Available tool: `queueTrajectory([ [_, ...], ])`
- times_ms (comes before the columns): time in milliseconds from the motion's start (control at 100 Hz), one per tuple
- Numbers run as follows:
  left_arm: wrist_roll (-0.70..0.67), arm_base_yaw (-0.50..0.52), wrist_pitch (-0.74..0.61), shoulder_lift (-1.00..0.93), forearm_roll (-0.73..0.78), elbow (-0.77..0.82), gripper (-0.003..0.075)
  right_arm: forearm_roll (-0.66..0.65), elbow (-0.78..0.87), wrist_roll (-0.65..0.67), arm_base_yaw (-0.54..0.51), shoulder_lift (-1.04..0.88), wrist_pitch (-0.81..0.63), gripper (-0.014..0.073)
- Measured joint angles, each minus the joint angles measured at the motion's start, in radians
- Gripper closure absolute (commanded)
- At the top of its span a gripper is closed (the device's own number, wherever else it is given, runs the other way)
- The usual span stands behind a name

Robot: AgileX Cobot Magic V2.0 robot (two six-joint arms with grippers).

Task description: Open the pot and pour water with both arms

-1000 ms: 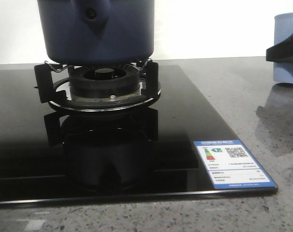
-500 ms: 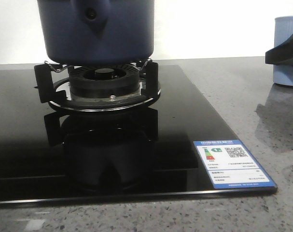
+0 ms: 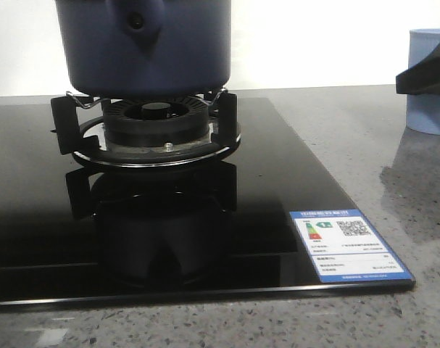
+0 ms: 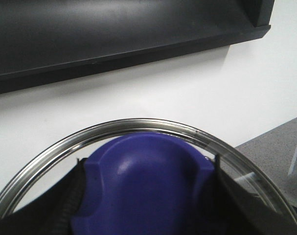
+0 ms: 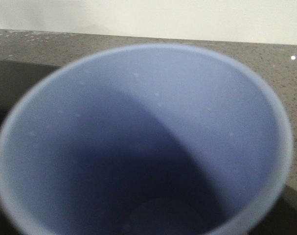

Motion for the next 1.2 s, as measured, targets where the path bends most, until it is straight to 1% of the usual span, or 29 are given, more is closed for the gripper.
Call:
queueTrajectory([
  [150,0.0,0.0,0.0,0.0,0.0,0.0,0.0353,-0.111,0.0,0.114,0.0,-0.052,0.077,-0.0055],
  [310,0.0,0.0,0.0,0.0,0.0,0.0,0.0353,-0.287,0.0,0.279,0.0,-0.118,0.16,-0.0055],
  [650,0.0,0.0,0.0,0.0,-0.024,0.0,0.0353,-0.678,0.002,0.66,0.0,-0.326,0.192,-0.0055],
  [740,0.0,-0.011,0.0,0.0,-0.036,0.0,0.0353,-0.712,0.016,0.732,0.0,-0.395,0.192,-0.0055],
  [880,0.004,-0.052,-0.003,0.0,-0.04,0.0,0.0353,-0.727,0.031,0.786,0.0,-0.507,0.167,-0.0055],
  [1040,0.017,-0.125,-0.003,0.018,-0.042,0.0,0.0353,-0.728,0.033,0.801,0.0,-0.629,0.103,-0.0055],
  [1200,0.026,-0.209,-0.003,0.078,-0.044,0.0,0.0353,-0.728,0.033,0.813,0.0,-0.7,0.021,-0.0055],
])
